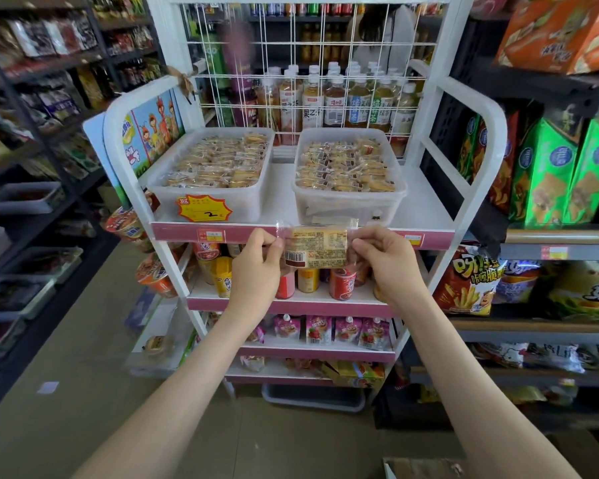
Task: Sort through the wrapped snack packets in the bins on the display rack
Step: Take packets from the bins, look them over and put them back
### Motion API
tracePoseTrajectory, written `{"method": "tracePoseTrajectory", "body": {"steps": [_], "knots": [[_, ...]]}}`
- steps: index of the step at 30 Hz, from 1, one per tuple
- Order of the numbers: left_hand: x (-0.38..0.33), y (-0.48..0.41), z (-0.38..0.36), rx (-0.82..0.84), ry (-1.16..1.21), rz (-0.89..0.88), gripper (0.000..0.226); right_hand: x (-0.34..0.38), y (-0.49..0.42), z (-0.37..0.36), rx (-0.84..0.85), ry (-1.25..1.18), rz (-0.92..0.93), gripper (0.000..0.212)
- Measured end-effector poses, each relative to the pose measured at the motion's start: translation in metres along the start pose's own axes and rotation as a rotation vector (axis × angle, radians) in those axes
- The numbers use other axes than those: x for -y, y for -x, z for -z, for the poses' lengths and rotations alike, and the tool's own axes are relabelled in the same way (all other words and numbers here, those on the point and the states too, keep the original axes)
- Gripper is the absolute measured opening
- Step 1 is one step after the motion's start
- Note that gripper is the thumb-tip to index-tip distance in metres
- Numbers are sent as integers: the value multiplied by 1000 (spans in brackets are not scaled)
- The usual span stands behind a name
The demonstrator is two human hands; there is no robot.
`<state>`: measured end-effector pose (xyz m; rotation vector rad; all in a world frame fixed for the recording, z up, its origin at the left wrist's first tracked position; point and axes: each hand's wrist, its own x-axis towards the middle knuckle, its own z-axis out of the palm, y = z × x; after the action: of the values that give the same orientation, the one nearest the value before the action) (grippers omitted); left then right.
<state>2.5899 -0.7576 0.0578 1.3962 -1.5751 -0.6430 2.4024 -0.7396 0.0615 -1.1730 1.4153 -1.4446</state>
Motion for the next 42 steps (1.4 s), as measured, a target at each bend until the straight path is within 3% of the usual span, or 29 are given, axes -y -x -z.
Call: {"method": "tracePoseTrajectory", "body": {"steps": [3, 11, 17, 21, 23, 27, 29, 31, 33, 37, 40, 42], "knots": [[-4, -2, 4, 4, -71, -38, 16, 3, -1, 3, -3, 57, 31, 14], [-12, -17, 8, 112, -28, 17, 17, 8, -9, 14, 94, -35, 34, 21], [-34, -26, 3, 178, 39, 16, 16, 20, -20, 28, 98, -86, 59, 14], [-65, -37, 6, 99, -116, -250, 15, 39, -35, 37, -7, 271, 222, 18], [-83, -50, 5, 34, -177, -368, 14, 56, -42, 36, -99, 322, 336, 25], [-125, -72, 0, -74, -273, -569, 12, 88, -43, 33, 10, 453, 417, 37], [-142, -78, -5, -110, -308, -679, 10, 97, -44, 34, 181, 308, 364, 46], [-152, -83, -14, -81, -353, -768, 10, 103, -55, 35, 390, -60, 270, 58], [-153, -93, -27, -46, -405, -856, 10, 106, -73, 35, 476, -375, 212, 69], [-146, -133, -48, 227, -438, -817, 54, 103, -128, 30, 289, -473, 229, 51], [-132, -175, -58, 370, -405, -743, 58, 87, -181, 35, 168, -367, 216, 45], [-118, -210, -69, 438, -523, -678, 60, 77, -213, 41, 23, -193, 196, 39]]}}
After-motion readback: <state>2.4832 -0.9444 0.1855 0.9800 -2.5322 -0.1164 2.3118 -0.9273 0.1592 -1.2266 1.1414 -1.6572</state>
